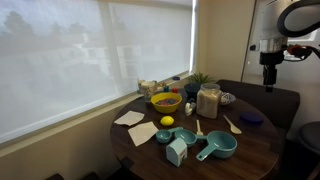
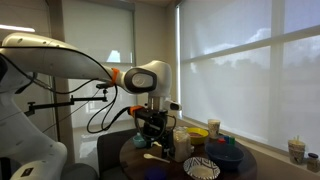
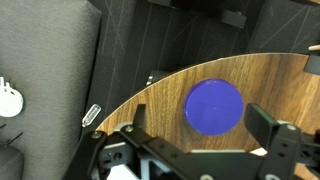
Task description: Take a spoonful of some contents of the jar into the white bowl
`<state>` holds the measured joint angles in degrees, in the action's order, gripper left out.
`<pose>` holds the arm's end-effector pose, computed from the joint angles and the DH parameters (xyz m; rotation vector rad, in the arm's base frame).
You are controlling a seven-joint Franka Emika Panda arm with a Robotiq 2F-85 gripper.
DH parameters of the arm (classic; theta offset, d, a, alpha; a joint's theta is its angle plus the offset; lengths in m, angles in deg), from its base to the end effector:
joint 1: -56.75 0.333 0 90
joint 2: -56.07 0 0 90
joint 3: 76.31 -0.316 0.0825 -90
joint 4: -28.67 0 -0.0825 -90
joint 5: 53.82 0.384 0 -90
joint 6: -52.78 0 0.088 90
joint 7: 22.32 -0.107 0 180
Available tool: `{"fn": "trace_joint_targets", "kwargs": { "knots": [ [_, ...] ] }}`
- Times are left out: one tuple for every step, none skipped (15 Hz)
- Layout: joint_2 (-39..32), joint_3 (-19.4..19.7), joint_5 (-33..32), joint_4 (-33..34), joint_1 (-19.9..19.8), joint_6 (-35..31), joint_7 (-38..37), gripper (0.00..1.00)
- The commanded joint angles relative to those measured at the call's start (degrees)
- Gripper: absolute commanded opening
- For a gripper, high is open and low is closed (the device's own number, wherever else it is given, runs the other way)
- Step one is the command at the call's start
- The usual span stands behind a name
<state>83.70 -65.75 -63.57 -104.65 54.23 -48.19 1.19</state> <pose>0.3843 -0.1117 0.5095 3.0637 0.3791 -0.1663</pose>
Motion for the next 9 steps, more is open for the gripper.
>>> {"fn": "trace_joint_targets", "kwargs": {
  "knots": [
    [0.0,-0.2,0.1,0.1,-0.2,0.1,0.1,1.00],
    [0.0,-0.2,0.1,0.1,-0.2,0.1,0.1,1.00],
    [0.0,-0.2,0.1,0.1,-0.2,0.1,0.1,1.00],
    [0.0,-0.2,0.1,0.1,-0.2,0.1,0.1,1.00],
    [-0.8,-0.5,1.3,-0.5,0.5,-0.5,-0.3,1.00],
    [-1.3,-0.7,2.5,-1.0,0.9,-1.0,-1.1,1.00],
    [-2.1,-1.3,3.6,-1.7,1.3,-1.9,-2.6,1.00],
    [-2.7,-2.1,4.3,-2.3,1.4,-3.0,-5.1,1.00],
    [-3.4,-3.3,4.5,-3.4,1.3,-5.4,-8.5,1.00]
  ]
}}
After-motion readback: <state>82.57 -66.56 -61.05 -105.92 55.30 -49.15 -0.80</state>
